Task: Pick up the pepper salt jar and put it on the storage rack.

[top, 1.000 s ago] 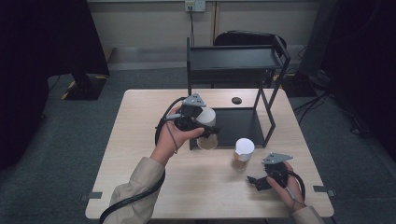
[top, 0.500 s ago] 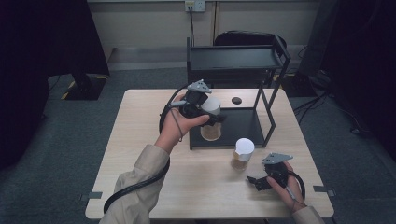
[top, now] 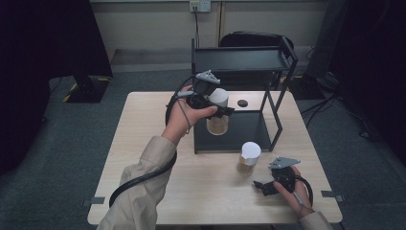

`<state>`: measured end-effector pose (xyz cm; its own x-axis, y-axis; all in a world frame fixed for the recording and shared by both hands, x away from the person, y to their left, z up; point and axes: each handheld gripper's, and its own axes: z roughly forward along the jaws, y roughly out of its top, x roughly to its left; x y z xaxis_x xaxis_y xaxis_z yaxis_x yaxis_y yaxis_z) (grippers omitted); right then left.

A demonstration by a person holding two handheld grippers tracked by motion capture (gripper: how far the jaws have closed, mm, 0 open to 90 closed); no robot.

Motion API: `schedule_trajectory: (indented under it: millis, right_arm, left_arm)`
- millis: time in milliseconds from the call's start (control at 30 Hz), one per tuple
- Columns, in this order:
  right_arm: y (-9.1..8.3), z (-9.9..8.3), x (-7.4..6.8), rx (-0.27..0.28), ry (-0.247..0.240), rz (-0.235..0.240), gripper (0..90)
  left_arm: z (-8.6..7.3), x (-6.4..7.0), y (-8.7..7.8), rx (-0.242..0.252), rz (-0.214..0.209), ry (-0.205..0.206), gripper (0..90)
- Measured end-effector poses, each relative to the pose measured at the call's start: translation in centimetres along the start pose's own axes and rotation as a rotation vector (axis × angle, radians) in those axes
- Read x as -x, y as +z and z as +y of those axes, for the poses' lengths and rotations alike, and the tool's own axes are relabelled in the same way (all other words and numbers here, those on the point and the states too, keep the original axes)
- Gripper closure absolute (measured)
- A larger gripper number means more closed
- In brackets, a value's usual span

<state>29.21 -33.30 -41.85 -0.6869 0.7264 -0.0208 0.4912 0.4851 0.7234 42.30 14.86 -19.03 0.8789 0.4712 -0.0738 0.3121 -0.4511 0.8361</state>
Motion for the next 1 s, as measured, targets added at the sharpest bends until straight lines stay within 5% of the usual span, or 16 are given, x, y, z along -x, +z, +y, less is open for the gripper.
schedule_trajectory:
  millis: [1000]
  right_arm:
    - [0.0,0.0,0.0,-0.001,0.000,0.002,0.0]
  left_arm:
    - [7.4,-0.9,-2.3,0.006,0.022,0.006,34.4]
